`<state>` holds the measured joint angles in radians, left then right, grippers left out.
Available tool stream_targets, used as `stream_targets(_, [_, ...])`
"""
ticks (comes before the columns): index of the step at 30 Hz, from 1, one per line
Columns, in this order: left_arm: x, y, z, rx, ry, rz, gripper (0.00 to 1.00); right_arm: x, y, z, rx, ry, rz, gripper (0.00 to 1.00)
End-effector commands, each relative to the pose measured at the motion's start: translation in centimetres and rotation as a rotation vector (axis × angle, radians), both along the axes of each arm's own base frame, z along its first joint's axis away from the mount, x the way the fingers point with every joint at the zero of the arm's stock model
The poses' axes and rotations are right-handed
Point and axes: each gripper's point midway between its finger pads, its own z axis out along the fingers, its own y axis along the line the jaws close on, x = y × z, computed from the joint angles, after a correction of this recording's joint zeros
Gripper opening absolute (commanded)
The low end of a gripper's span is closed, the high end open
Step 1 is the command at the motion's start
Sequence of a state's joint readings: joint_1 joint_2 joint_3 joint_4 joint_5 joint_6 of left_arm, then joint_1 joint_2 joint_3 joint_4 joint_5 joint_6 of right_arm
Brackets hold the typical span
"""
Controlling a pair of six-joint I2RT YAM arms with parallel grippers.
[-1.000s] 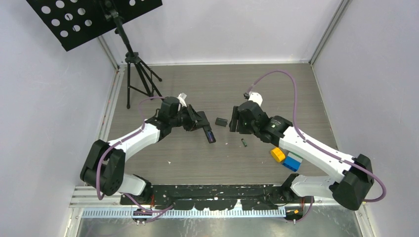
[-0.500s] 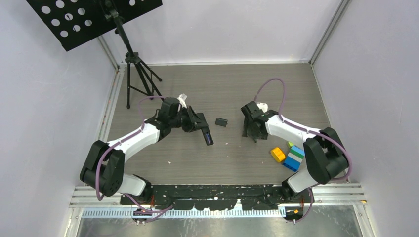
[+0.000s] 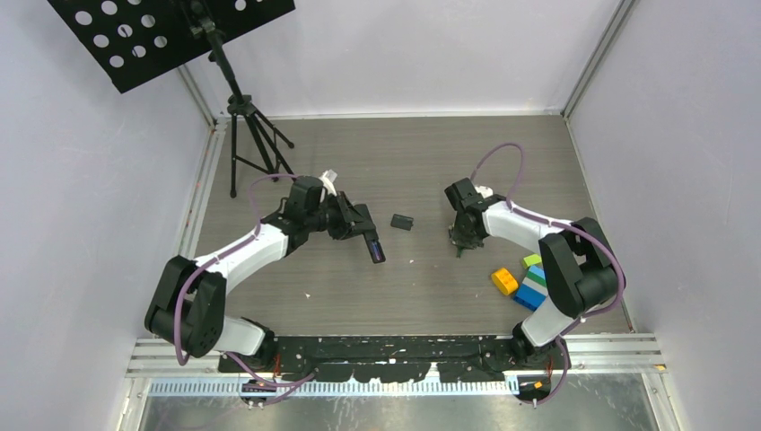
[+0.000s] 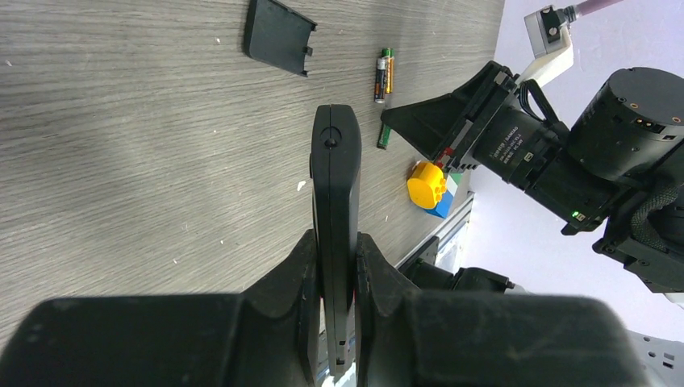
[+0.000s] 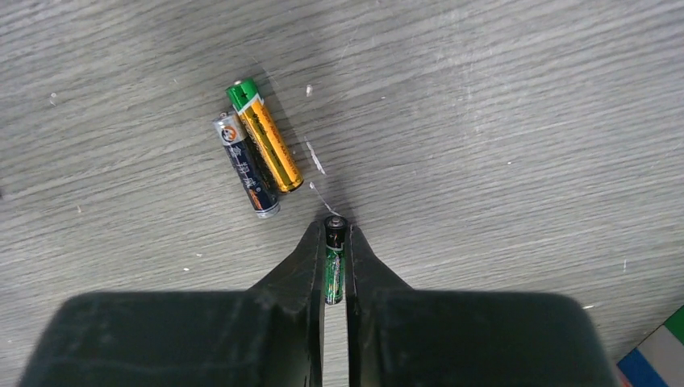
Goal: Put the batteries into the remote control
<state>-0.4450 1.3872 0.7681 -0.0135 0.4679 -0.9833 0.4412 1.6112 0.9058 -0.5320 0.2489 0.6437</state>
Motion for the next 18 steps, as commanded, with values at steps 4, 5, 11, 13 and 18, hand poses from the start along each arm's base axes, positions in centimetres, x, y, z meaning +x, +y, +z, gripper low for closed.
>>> stream_targets(4, [0.1,-0.1,2.2,-0.034,-0.070,-0.018,0.00,-0.8,0.7,0.2,0.103,-0.007,-0.214,0.04])
stream_targets(5, [0.1,-0.1,2.2,-0.035,-0.072,-0.016,0.00,-1.0,1.2,0.0,0.142,-0.014,-0.251,0.02])
stream_targets(11, [-0.2,0.3,3.1,-0.038,-0.124,-0.014,0.00,-2.8,4.7,0.1,0.242,-0.064,-0.442,0.00])
stream_targets(13, [-0.3,0.7,3.5,-0.029,-0.170,-0.011,0.00,-3.5,6.2,0.0,0.288,-0.065,-0.516,0.00])
stream_targets(18, [-1.2,1.9,4.6,-0.007,-0.304,-0.010,0.00,-4.8,6.9,0.2,0.384,-0.121,-0.746,0.00])
